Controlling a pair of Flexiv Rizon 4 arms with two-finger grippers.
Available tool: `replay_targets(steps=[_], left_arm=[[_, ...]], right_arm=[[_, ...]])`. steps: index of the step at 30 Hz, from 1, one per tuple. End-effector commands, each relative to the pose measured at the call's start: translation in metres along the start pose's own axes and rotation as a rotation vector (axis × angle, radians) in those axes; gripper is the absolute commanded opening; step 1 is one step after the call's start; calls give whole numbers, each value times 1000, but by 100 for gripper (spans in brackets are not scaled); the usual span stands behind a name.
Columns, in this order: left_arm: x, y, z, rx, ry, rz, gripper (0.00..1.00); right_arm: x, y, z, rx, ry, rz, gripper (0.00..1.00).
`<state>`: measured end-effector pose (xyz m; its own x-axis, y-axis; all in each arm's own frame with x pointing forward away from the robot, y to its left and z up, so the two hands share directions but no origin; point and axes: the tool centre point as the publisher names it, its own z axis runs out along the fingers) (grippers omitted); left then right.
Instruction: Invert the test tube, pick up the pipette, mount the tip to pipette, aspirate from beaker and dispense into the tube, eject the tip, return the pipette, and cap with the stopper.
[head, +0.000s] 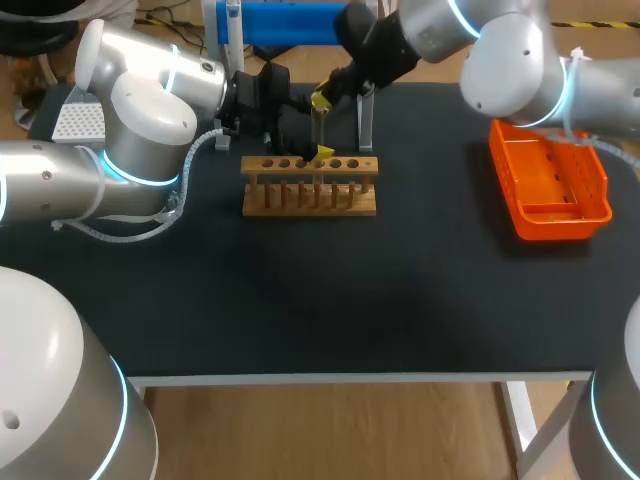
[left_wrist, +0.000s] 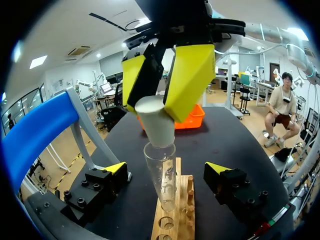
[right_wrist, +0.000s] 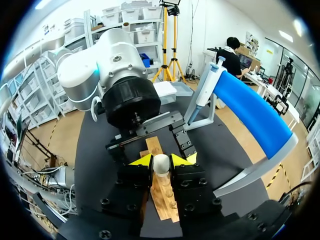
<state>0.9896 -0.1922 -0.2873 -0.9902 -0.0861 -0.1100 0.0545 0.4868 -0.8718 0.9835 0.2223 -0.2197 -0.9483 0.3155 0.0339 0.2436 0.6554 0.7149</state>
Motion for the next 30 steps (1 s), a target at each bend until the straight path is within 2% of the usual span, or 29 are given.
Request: replay_targets(steps=[1,9,17,30], left_arm=[[1,1,1,4,-3,2,100],[1,1,1,4,-3,2,100],[1,1,1,4,-3,2,100],[1,1,1,4,-3,2,100]], right_arm=[[-1,-1,3,8,2,0,0],[-2,-3,7,25,3,4,0],[-2,2,2,-7,2,13,0],[-1,1,3,-10,7,19,0]])
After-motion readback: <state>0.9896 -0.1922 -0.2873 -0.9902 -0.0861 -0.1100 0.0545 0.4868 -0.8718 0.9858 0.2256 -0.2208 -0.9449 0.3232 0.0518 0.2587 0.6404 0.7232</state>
